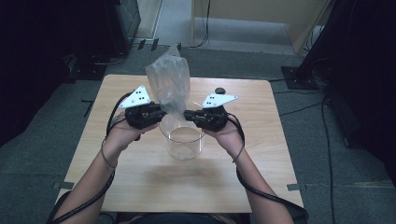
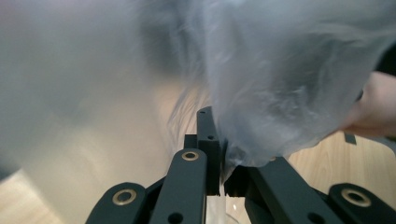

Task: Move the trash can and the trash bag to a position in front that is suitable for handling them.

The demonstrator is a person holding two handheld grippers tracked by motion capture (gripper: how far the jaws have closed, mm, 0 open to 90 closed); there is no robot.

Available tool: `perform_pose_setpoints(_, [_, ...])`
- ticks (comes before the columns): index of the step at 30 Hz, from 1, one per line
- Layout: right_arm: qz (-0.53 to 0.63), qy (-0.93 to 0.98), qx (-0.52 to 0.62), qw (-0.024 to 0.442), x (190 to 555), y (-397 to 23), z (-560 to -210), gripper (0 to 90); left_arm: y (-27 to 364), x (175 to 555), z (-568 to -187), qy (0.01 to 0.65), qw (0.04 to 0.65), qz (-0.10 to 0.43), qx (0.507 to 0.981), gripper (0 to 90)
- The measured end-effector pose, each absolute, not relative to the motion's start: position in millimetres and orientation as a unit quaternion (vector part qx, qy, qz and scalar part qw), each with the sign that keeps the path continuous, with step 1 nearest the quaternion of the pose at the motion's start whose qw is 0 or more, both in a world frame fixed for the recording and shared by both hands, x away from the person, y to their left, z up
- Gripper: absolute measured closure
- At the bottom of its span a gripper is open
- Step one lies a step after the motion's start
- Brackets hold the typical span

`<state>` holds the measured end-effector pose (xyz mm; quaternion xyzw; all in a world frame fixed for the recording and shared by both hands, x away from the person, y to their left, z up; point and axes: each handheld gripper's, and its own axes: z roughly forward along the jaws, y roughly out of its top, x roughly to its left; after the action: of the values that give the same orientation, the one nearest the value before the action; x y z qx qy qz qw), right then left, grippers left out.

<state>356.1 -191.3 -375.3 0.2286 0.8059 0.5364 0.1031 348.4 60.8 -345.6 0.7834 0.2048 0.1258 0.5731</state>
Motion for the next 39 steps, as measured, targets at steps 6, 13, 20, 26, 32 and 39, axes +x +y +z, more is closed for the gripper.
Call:
perform_pose_setpoints(6, [0.536, 0.803, 0.239, 0.105, 356.7, -210.5, -375.1, 55.0, 56.8, 350.5, -353.6, 0.203, 0.553, 0.116, 0.8, 85.6])
perform_pose_setpoints(13, [0.564, 0.78, 0.25, 0.104, 357.1, -231.4, -362.6, 47.3, 58.2, 352.7, -358.8, 0.2, 0.549, 0.112, 0.804, 61.1])
perform_pose_setpoints(20, [0.599, 0.755, 0.248, 0.097, 355.6, -237.4, -354.7, 41.5, 61.7, 349.5, -356.4, 0.194, 0.543, 0.114, 0.809, 50.1])
perform_pose_setpoints(26, [0.632, 0.737, 0.223, 0.091, 351.6, -227.9, -348.1, 33.7, 58.1, 348.1, -359.6, 0.185, 0.531, 0.108, 0.82, 57.8])
perform_pose_setpoints(32, [0.634, 0.738, 0.214, 0.089, 348.5, -221.2, -346.0, 44.6, 54.8, 347.8, -361.3, 0.185, 0.533, 0.094, 0.82, 62.5])
perform_pose_setpoints(39, [0.632, 0.732, 0.235, 0.096, 350.0, -217.1, -351.8, 73.1, 55.4, 349.8, -363.7, 0.194, 0.533, 0.087, 0.819, 62.7])
